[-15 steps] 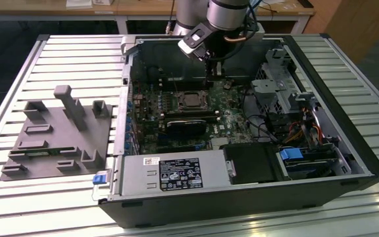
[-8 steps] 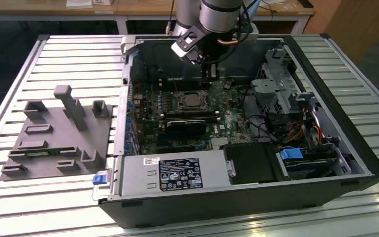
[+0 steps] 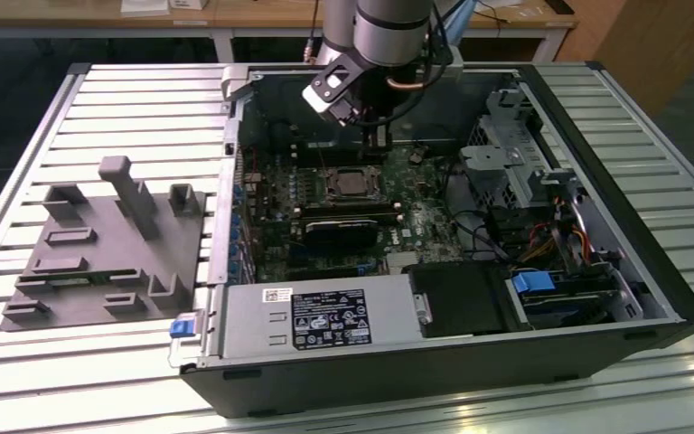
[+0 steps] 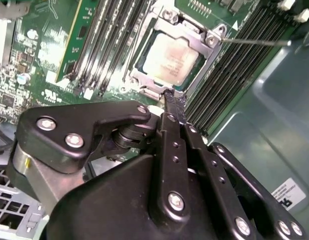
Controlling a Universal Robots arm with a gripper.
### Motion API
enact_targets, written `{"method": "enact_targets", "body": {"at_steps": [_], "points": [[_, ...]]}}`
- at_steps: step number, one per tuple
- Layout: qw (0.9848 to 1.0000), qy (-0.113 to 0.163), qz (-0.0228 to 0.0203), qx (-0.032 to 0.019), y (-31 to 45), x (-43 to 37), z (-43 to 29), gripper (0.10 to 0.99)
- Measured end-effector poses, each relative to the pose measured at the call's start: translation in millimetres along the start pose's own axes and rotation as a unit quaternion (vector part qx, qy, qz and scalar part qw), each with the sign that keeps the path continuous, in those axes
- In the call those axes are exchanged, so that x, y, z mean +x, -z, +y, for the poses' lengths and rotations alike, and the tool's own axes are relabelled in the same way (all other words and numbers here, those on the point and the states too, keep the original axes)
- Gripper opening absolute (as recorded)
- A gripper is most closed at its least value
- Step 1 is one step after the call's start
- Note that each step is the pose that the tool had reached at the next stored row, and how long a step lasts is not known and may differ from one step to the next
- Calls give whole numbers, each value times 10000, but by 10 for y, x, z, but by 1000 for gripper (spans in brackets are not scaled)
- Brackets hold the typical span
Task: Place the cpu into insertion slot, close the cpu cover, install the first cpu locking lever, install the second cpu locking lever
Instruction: 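Close the cpu cover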
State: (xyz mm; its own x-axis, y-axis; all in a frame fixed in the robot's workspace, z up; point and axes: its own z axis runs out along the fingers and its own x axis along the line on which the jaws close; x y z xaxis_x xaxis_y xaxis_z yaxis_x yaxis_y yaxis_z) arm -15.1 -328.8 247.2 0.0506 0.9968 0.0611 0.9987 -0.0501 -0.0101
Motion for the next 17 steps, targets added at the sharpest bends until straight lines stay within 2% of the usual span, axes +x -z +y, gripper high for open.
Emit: {"method": "enact_targets", "body": {"at_steps": [9, 12, 17], "points": [[10000, 5, 81, -58, -53, -80, -115, 102], [9999, 5, 94, -74, -65, -87, -155, 102], [9999, 6, 96, -76, -66, -87, -158, 102]]}}
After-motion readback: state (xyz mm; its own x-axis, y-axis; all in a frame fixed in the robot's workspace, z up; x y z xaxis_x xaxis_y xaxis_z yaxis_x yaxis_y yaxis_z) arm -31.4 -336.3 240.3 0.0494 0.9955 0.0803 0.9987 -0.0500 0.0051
